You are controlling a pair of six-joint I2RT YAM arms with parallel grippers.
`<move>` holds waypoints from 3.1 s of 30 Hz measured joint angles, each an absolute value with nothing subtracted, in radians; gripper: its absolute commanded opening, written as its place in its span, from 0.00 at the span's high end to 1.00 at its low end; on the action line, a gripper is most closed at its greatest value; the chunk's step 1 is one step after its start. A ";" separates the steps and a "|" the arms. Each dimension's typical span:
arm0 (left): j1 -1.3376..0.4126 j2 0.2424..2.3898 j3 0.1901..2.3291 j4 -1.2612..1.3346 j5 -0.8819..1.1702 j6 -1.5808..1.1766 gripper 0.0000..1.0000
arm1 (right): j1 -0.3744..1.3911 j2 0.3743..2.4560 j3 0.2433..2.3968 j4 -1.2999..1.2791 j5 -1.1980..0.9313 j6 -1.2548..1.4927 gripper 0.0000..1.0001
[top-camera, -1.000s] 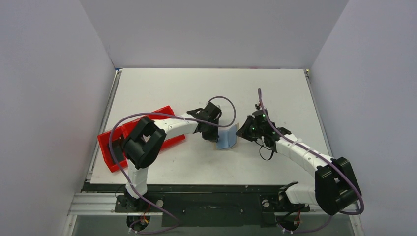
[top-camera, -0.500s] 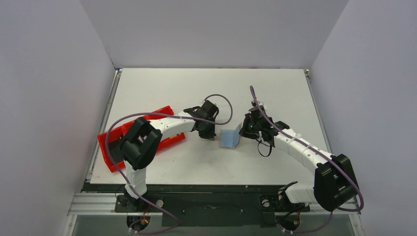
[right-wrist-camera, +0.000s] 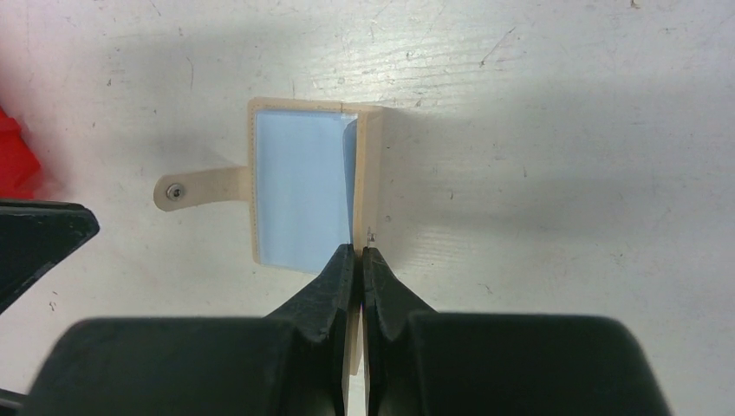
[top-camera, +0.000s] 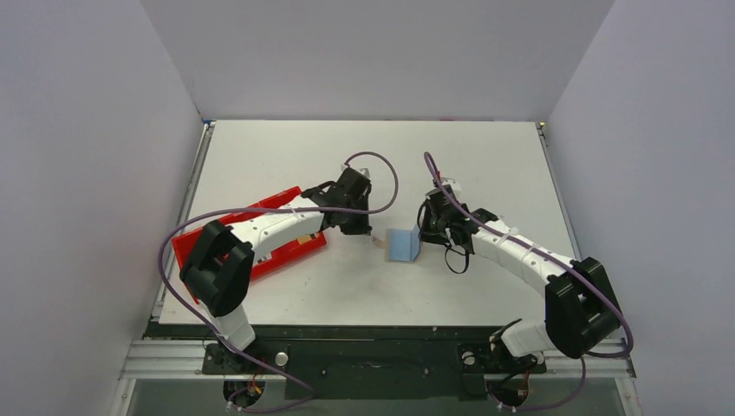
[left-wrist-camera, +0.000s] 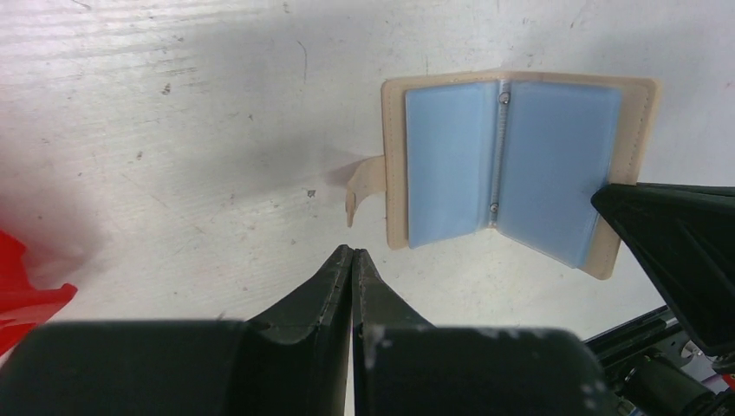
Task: Take the credit cards out of the card holder
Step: Close the card holder at the center of the board, then reset both arms
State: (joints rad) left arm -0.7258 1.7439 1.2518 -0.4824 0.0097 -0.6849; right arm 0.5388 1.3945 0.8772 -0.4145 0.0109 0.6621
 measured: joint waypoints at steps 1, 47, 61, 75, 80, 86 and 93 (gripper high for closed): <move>-0.723 1.736 1.249 -0.482 0.002 -0.688 0.99 | 0.541 1.397 0.879 -0.415 0.015 0.662 1.00; -0.639 1.827 1.171 -0.389 0.046 -0.727 0.98 | 0.583 1.679 0.876 -0.064 -0.146 0.880 0.57; -0.635 1.661 1.196 -0.443 0.041 -0.699 0.86 | 0.572 1.549 0.878 -0.122 -0.143 0.886 0.43; -0.579 1.396 1.264 -0.481 0.039 -0.622 0.56 | 0.545 1.169 0.920 -0.248 -0.010 0.820 0.30; -0.546 1.288 1.263 -0.497 0.028 -0.603 0.52 | 0.542 1.032 0.920 -0.268 0.062 0.792 0.29; -0.508 1.179 1.236 -0.498 -0.008 -0.588 0.49 | 0.537 0.940 0.914 -0.282 0.117 0.770 0.28; -0.493 1.152 1.187 -0.498 -0.027 -0.586 0.47 | 0.536 0.930 0.891 -0.303 0.140 0.767 0.28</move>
State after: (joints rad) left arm -0.4934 1.1519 1.1866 -0.4984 -0.0265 -0.5858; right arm 0.5362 0.9302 0.8906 -0.3035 0.1398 0.7670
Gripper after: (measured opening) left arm 0.521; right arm 0.714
